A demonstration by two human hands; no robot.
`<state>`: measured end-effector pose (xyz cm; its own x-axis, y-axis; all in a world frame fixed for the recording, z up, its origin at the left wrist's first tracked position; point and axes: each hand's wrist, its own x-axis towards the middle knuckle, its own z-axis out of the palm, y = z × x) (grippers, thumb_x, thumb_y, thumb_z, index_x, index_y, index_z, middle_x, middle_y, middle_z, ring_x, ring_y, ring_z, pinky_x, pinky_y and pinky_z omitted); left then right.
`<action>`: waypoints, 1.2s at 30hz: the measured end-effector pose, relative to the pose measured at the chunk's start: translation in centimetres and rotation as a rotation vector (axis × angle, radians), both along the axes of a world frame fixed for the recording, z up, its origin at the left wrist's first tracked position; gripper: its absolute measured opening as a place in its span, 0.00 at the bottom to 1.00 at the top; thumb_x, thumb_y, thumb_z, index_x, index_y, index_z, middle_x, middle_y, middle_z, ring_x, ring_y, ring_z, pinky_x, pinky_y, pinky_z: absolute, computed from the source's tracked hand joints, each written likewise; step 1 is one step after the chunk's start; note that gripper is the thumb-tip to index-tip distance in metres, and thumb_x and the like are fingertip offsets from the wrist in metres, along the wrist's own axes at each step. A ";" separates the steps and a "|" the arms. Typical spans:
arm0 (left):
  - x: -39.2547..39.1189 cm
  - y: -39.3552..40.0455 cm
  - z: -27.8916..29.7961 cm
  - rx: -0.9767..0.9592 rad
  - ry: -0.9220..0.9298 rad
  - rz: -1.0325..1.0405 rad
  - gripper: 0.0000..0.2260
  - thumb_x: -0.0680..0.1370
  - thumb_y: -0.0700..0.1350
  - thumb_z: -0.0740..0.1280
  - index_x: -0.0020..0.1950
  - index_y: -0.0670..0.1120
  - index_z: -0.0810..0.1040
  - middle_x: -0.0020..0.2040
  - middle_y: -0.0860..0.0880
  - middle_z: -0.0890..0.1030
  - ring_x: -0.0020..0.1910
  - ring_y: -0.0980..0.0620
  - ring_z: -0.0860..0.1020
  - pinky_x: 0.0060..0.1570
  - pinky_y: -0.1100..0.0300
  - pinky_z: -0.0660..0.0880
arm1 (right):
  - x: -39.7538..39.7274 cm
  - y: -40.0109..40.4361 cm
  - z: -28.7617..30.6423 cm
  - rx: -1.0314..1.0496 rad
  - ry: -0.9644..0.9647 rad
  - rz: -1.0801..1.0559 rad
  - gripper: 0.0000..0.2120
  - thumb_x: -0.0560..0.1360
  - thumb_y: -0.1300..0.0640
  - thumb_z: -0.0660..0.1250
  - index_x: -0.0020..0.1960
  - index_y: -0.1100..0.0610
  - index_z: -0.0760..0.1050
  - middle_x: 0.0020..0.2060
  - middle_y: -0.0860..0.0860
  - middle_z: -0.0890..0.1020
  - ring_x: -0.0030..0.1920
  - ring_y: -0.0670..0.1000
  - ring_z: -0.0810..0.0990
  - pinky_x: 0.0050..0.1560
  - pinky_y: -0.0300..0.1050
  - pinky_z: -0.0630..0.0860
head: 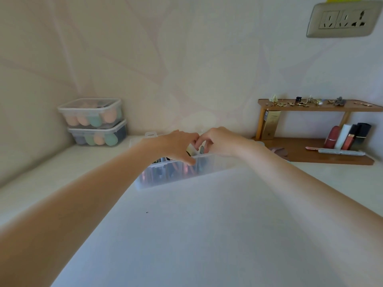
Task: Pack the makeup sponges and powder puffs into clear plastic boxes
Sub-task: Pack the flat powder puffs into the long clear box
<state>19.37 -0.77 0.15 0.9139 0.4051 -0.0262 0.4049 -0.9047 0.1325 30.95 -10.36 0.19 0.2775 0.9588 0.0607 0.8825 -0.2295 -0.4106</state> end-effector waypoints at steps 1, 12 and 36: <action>0.0 -0.2 0.0 0.014 0.006 -0.006 0.22 0.72 0.46 0.70 0.63 0.48 0.68 0.63 0.55 0.75 0.49 0.51 0.71 0.50 0.59 0.66 | -0.1 0.1 0.0 0.001 -0.010 0.002 0.18 0.74 0.68 0.58 0.54 0.54 0.81 0.47 0.52 0.79 0.53 0.54 0.78 0.53 0.43 0.72; 0.5 -0.5 -0.4 0.135 0.086 0.009 0.25 0.71 0.51 0.70 0.65 0.51 0.69 0.57 0.51 0.70 0.68 0.49 0.59 0.63 0.55 0.63 | -0.5 -1.2 0.4 0.015 0.131 -0.013 0.18 0.76 0.69 0.55 0.55 0.58 0.81 0.58 0.51 0.81 0.62 0.51 0.74 0.60 0.37 0.66; 0.4 -0.5 -0.4 0.295 0.081 -0.035 0.30 0.71 0.55 0.70 0.71 0.52 0.66 0.68 0.49 0.71 0.73 0.50 0.55 0.72 0.54 0.49 | 0.1 -1.3 -0.5 0.161 0.093 -0.039 0.16 0.75 0.70 0.54 0.57 0.62 0.75 0.56 0.56 0.80 0.57 0.54 0.77 0.54 0.42 0.73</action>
